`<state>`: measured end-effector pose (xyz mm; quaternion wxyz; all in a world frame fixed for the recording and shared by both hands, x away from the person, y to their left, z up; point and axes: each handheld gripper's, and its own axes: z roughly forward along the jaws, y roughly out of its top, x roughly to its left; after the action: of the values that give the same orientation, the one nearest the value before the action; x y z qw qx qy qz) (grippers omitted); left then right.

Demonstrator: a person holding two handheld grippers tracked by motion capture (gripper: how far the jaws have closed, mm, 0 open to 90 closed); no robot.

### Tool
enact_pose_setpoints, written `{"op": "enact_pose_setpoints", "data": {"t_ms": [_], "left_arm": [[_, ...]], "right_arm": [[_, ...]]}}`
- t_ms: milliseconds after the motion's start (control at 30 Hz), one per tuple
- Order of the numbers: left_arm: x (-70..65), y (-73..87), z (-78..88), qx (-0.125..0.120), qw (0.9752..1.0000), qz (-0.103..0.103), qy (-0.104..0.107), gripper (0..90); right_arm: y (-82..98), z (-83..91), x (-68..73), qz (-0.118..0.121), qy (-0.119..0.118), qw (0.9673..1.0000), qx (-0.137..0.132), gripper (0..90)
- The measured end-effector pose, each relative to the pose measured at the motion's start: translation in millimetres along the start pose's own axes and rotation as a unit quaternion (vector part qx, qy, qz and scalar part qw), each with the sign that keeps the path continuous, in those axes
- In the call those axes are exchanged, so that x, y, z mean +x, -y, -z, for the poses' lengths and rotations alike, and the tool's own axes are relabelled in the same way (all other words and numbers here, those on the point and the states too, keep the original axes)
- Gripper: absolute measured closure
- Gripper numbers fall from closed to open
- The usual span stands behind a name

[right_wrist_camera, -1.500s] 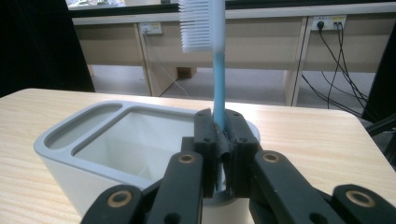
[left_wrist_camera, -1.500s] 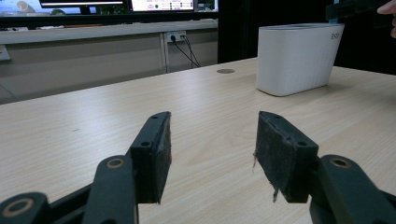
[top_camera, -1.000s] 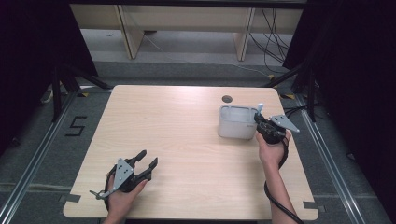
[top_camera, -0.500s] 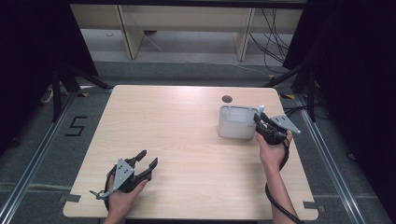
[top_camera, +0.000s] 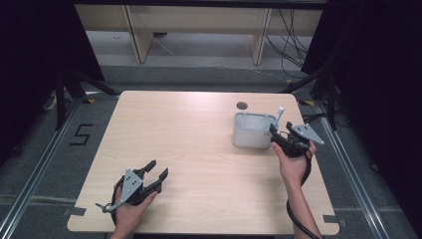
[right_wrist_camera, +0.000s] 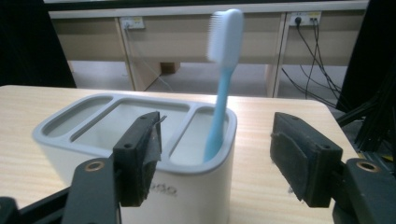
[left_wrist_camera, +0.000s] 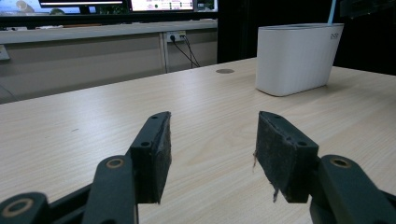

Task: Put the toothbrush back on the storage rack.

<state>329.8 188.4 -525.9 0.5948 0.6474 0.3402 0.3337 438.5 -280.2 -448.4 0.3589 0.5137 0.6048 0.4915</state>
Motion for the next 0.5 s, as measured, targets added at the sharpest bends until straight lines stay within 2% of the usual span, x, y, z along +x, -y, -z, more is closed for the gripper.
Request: {"op": "enact_pose_setpoints", "data": {"t_ms": [67,167,233,333,400,500], "left_arm": [[-0.2,0.0,0.0,-0.001,1.0,0.0,-0.001,45.0],[-0.1,0.0,0.1,0.0,1.0,0.0,0.0,44.9],[0.0,0.0,0.1,0.0,1.0,0.0,0.0,44.9],[0.0,0.0,0.1,0.001,1.0,0.0,0.0,44.9],[0.0,0.0,0.2,0.0,1.0,0.0,0.0,44.8],[0.1,-0.1,0.2,0.001,1.0,0.001,0.0,44.8]], "right_arm": [[1.4,5.3,2.1,0.005,-0.002,1.0,0.0,33.2],[2.7,10.0,5.3,0.001,0.0,1.0,0.006,32.7],[3.5,13.6,5.2,0.013,-0.01,0.9998,0.009,32.3],[4.7,20.2,9.4,0.015,-0.009,0.9997,0.016,31.6],[5.3,26.2,11.1,0.028,-0.013,0.9993,0.019,31.0],[7.7,32.9,15.4,0.027,-0.018,0.9993,0.022,30.4]]}}
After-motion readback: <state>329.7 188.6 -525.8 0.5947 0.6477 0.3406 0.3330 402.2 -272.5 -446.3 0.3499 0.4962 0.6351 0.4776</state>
